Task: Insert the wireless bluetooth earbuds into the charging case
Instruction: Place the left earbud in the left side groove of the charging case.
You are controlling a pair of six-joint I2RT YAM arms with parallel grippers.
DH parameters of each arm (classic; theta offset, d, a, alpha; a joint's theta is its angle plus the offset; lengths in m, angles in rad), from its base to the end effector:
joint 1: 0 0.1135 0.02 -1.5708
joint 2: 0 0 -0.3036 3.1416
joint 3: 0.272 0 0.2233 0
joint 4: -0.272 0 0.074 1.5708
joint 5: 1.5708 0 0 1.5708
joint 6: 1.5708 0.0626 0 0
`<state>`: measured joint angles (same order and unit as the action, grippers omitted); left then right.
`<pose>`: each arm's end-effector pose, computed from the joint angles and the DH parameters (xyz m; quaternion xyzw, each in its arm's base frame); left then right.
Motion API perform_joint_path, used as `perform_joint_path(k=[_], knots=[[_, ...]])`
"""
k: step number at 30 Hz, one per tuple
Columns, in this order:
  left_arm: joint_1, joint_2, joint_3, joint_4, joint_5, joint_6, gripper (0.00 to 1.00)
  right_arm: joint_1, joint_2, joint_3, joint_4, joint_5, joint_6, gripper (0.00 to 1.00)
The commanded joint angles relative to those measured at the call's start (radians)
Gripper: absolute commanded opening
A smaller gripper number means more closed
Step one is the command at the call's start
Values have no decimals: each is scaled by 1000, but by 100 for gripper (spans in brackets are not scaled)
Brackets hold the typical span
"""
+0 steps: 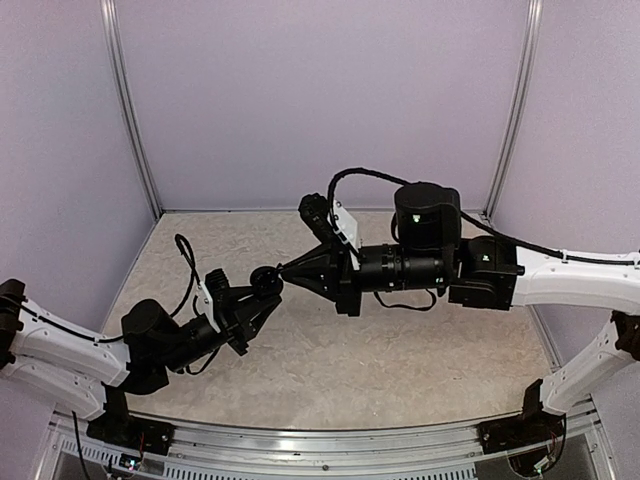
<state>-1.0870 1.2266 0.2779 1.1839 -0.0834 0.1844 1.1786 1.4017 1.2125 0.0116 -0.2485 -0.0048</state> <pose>0.1089 -0.1961 0.2912 0.3410 0.5173 -0.3189 0.7172 0.1096 0.3053 0.4074 -0.4905 0.5874 0.4317 0.4775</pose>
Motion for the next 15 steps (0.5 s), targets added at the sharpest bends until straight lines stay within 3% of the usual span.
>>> perform_joint_path(k=[1,15], knots=[[0,5,23,48,-6,7,7,35,47,39,43,88,-1,5],[-6,14,20,74,-15,10,7,62,103,44,88,241,61,3]])
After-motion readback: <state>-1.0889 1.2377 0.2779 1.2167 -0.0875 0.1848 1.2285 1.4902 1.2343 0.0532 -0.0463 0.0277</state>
